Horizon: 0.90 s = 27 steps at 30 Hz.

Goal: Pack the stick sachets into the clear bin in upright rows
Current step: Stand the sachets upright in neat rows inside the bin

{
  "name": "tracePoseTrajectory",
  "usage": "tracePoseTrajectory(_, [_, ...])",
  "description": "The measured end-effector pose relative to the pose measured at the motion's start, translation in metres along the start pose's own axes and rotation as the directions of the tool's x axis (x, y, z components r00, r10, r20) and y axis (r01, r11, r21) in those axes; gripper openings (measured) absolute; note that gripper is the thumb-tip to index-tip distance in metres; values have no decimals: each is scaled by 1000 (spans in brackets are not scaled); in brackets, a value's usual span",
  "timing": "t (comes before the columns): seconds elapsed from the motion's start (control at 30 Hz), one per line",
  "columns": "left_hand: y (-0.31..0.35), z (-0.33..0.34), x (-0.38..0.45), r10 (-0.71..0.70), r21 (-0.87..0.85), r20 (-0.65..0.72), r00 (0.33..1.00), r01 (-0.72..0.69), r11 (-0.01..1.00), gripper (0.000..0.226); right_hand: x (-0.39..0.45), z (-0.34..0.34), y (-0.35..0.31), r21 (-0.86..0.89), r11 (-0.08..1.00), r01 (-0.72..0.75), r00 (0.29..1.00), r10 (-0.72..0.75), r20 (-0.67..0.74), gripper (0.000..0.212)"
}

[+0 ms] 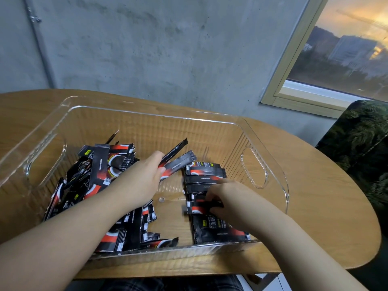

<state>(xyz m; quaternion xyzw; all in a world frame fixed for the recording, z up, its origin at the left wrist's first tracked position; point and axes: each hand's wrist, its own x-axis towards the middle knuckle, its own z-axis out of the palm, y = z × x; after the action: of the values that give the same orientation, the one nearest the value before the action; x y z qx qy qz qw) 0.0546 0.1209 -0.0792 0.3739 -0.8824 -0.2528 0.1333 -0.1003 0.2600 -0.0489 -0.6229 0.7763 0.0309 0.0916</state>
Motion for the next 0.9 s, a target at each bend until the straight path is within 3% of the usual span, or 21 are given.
tracePoseTrajectory(0.37, [-2,1,1,3,-14,-3,1000,-3,1000,14,-2,1,-2,-87,996,-19,999,23,36,28])
tracePoseTrajectory(0.67, [-4,2,3,8,-8,0,1000,-8,1000,14,-2,4,2,-163,986,-31,997,18,-81,26])
tracePoseTrajectory(0.9, [-2,1,2,10,-4,-1,1000,-10,1000,15,-1,4,3,-168,984,-63,997,56,-45,21])
